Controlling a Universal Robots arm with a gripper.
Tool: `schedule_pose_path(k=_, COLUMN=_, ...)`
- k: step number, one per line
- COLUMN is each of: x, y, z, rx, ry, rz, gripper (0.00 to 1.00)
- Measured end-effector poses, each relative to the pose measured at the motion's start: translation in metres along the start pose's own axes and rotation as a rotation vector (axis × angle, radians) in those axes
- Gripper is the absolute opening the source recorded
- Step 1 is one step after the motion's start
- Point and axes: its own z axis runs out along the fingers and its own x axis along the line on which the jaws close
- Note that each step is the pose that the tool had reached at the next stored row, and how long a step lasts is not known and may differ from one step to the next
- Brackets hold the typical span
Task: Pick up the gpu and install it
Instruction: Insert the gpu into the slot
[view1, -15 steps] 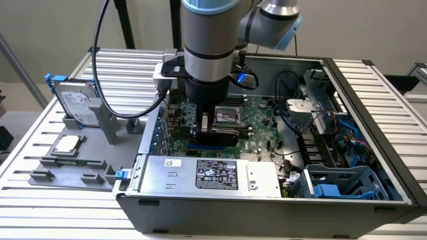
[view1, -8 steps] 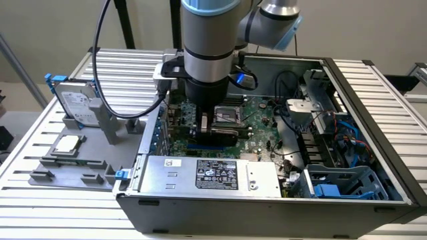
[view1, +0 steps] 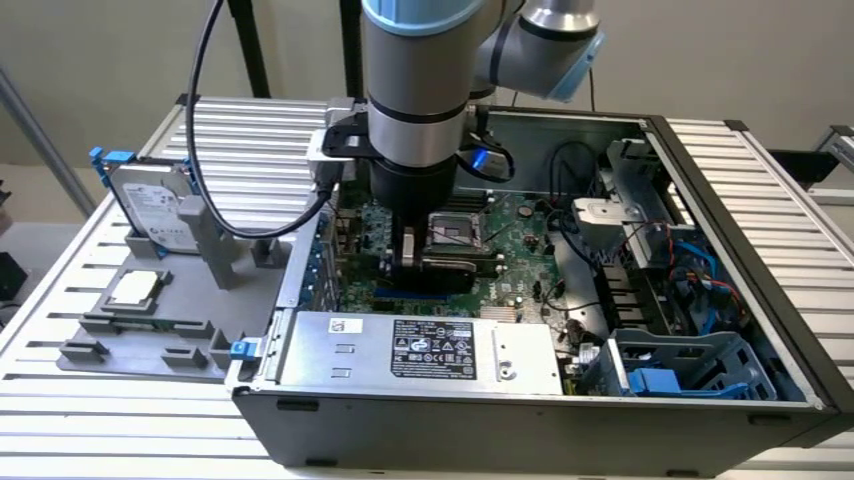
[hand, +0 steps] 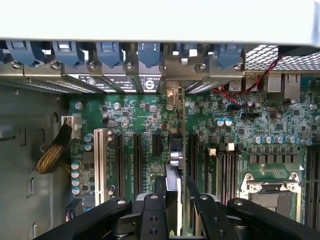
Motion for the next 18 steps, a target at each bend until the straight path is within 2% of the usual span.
schedule_pose_path(k=18, x=-0.0007, y=-0.0001, z=0.0038, rx=-0.002, ry=0.0038, rz=0.0, gripper=0.0)
